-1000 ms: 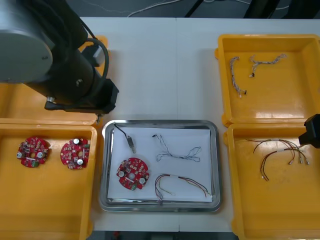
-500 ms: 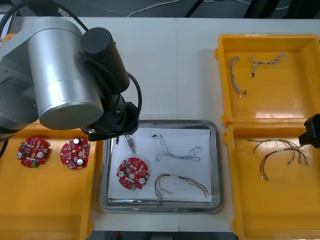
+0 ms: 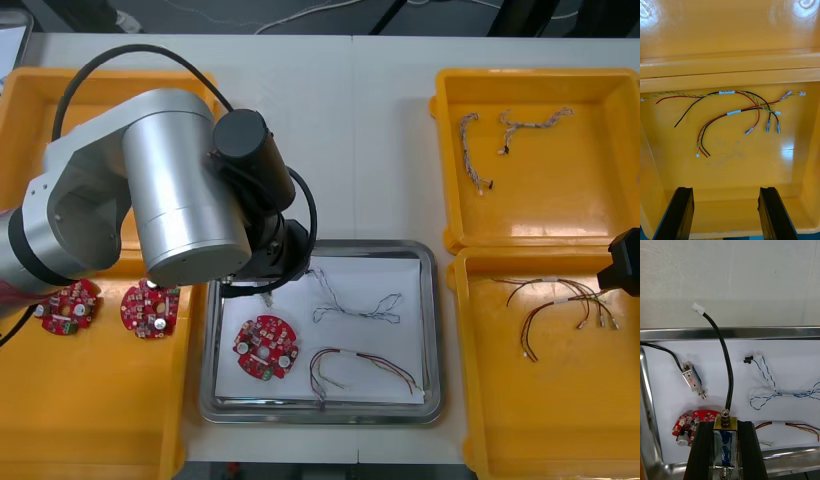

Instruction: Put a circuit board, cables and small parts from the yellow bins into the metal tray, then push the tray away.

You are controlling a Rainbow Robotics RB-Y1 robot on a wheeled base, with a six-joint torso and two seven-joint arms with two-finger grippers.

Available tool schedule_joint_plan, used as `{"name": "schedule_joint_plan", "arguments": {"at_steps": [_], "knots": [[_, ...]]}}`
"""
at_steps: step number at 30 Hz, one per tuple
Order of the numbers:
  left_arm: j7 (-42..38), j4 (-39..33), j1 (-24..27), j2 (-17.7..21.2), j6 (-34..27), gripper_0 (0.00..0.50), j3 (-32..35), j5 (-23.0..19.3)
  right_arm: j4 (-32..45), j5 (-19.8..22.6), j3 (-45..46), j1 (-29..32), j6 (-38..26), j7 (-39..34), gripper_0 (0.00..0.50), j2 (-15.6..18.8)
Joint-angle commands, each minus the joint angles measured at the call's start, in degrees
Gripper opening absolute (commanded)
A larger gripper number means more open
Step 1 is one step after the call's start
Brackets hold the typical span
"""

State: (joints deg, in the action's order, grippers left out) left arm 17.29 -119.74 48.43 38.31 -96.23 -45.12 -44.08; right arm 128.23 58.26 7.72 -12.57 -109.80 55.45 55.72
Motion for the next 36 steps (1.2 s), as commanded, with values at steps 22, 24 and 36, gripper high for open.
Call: {"name": "schedule_joint_plan", "arguments": {"at_steps": [22,24,36], "knots": [[-3.14,8.56,2.46,-2.54,12.04,0.0,-10.25,7.78,1.23,-0.34,1.77,0.7,-0.2,-0.52,0.5,0.09],[-2.97,9.35,2.46,-2.72,12.21,0.0,-10.34,7.78,1.23,-0.34,1.77,0.7,-0.2,-0.52,0.5,0.09],[-2.79,11.46,2.28,-2.72,14.23,0.0,-12.19,9.62,1.23,-0.34,1.77,0.7,-0.2,-0.52,0.5,0.09]]}}
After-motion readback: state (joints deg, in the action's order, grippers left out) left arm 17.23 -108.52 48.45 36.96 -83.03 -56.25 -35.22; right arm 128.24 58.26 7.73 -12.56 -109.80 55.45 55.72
